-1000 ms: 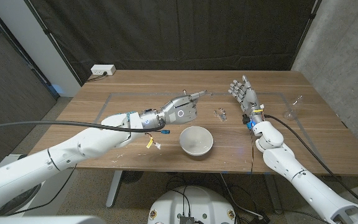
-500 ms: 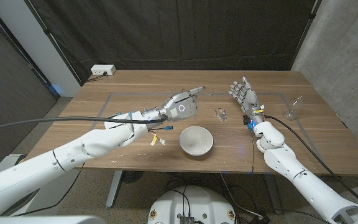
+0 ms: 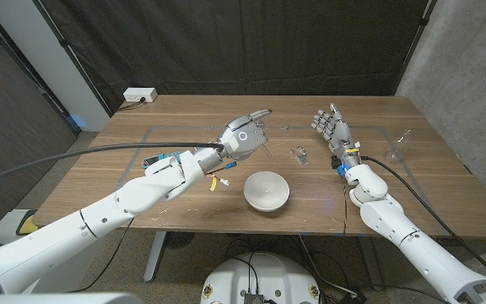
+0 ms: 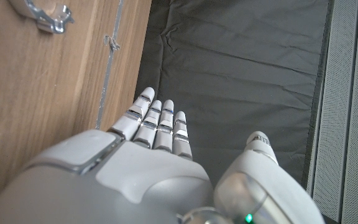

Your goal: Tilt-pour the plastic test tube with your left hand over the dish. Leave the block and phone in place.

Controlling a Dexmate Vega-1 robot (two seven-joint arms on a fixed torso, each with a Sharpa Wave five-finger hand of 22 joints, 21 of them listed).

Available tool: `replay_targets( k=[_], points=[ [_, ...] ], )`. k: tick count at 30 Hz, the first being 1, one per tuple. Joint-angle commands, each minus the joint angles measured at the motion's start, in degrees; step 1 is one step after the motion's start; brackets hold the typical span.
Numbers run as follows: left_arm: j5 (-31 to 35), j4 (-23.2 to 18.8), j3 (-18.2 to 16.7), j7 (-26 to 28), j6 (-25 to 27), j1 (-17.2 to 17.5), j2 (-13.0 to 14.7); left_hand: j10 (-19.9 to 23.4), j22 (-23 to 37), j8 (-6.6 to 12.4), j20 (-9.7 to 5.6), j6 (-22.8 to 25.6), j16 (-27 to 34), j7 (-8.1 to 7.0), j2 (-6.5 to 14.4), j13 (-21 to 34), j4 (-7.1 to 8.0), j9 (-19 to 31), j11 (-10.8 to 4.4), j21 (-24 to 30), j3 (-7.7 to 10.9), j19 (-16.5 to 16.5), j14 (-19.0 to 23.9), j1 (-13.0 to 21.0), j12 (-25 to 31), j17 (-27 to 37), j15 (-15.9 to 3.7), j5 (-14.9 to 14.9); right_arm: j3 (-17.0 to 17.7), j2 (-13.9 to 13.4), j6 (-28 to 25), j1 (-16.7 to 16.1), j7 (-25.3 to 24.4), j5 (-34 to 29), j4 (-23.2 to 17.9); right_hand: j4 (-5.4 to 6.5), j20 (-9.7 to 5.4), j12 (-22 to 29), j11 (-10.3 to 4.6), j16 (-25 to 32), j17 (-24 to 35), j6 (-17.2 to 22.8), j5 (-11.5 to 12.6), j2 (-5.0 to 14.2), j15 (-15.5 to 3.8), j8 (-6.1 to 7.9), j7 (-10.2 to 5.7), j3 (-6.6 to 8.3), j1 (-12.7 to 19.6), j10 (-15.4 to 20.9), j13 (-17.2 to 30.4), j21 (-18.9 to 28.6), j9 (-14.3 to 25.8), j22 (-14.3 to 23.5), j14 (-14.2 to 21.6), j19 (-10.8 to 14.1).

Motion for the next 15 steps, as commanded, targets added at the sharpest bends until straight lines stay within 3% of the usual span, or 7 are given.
replay_targets(
  k=[1,9,15],
  points=[
    [-15.32,-2.12,-3.48,-5.22,1.14,3.0,-2.7,2.69,-0.08,-0.05,-5.49,-0.54,0.08,0.18,0.4,0.18,1.74,0.23,-2.25,-0.11,1.93,0.32,0.65,0.81,0.58,0.19,-7.54,0.42,0.39,-0.36,0.71,-0.31,0.46,0.08,-0.07,-0.18,0.18,0.33,0.18,-0.05,0.26,0.42,-0.15,0.39,-0.18,0.21,0.11,-0.12,0.33,0.24,0.18,-0.28,0.09,0.22,0.46,0.58],
    [-24.37,-3.18,-5.6,-7.49,3.69,5.4,-5.25,3.07,-0.09,-0.09,-5.55,-0.63,0.11,0.5,0.36,0.16,1.77,0.24,-2.22,-0.03,2.1,0.65,1.04,0.94,0.67,0.16,-7.45,0.36,0.6,-0.32,1.23,0.01,1.76,0.8,1.05,-0.21,0.17,0.35,0.08,-0.05,0.26,0.48,-0.15,0.43,-0.14,0.23,0.1,-0.12,0.37,0.29,0.18,-0.33,0.1,0.21,0.49,0.6],
    [-28.77,-3.42,-6.73,-6.14,5.83,7.2,-6.98,3.19,-0.1,-0.09,-5.54,-0.59,0.11,0.82,0.34,0.01,1.8,0.25,-2.09,-0.03,2.21,0.75,1.28,1.0,0.6,0.15,-7.44,0.31,0.54,-0.22,1.45,0.62,2.78,1.14,1.86,-0.21,0.16,0.32,0.02,-0.05,0.27,0.47,-0.17,0.46,-0.21,0.22,0.1,-0.14,0.37,0.24,0.18,-0.38,0.1,0.21,0.49,0.6]
  ],
)
